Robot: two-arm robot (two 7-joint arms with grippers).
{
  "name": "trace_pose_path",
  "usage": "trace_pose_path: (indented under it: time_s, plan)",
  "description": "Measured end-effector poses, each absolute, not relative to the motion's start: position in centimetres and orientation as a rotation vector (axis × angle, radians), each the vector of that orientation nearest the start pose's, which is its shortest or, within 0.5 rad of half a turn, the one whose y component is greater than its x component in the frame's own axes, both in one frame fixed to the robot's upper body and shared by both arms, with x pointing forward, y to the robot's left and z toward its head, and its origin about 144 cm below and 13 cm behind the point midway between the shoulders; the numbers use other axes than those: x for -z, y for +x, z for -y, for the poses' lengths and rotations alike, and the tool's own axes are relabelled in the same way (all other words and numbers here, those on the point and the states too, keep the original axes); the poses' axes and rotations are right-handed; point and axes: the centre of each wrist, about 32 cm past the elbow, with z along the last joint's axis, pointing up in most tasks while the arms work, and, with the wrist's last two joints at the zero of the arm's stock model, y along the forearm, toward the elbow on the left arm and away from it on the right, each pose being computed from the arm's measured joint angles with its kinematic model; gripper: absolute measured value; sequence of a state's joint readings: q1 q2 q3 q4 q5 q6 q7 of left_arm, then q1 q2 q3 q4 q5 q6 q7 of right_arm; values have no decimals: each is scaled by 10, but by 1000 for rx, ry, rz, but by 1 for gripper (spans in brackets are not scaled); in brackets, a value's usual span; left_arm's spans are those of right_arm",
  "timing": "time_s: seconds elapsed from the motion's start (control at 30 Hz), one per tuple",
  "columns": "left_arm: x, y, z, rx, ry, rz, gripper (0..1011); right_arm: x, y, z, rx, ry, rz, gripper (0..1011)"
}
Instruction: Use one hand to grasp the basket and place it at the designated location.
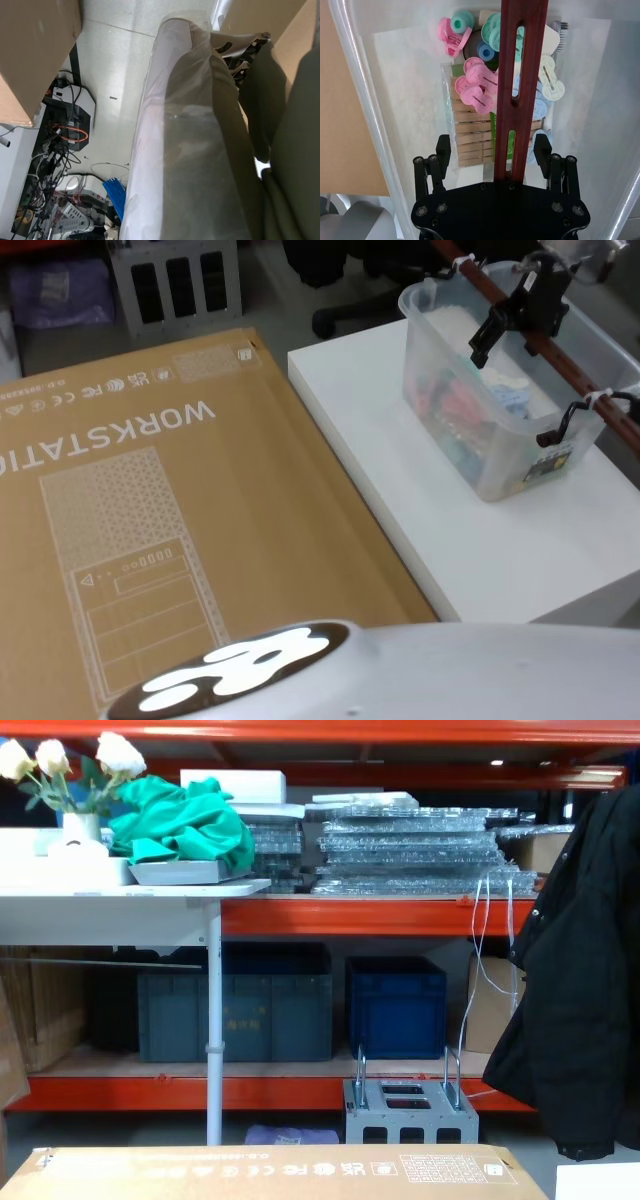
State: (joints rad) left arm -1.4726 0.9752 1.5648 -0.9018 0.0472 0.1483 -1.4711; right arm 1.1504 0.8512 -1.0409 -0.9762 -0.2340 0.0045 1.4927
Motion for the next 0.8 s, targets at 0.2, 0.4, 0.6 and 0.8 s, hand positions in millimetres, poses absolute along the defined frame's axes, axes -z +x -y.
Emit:
trace_pose_path:
  time_s: [0.2,0.4,0.6,0.8]
  plan:
    - [-1396,616,-496,-178,1629,-166,0,-1362,634,431,26,-1466,93,944]
    - [-1396,616,-496,-178,1629,-165,0,-1362,631,432,33,-1463,101,817]
    - [-1396,616,-496,-178,1629,-165,0,-1362,629,433,40,-1461,100,620]
    - [-1396,616,-496,-178,1629,-166,0,-1363,626,435,46,-1459,100,416]
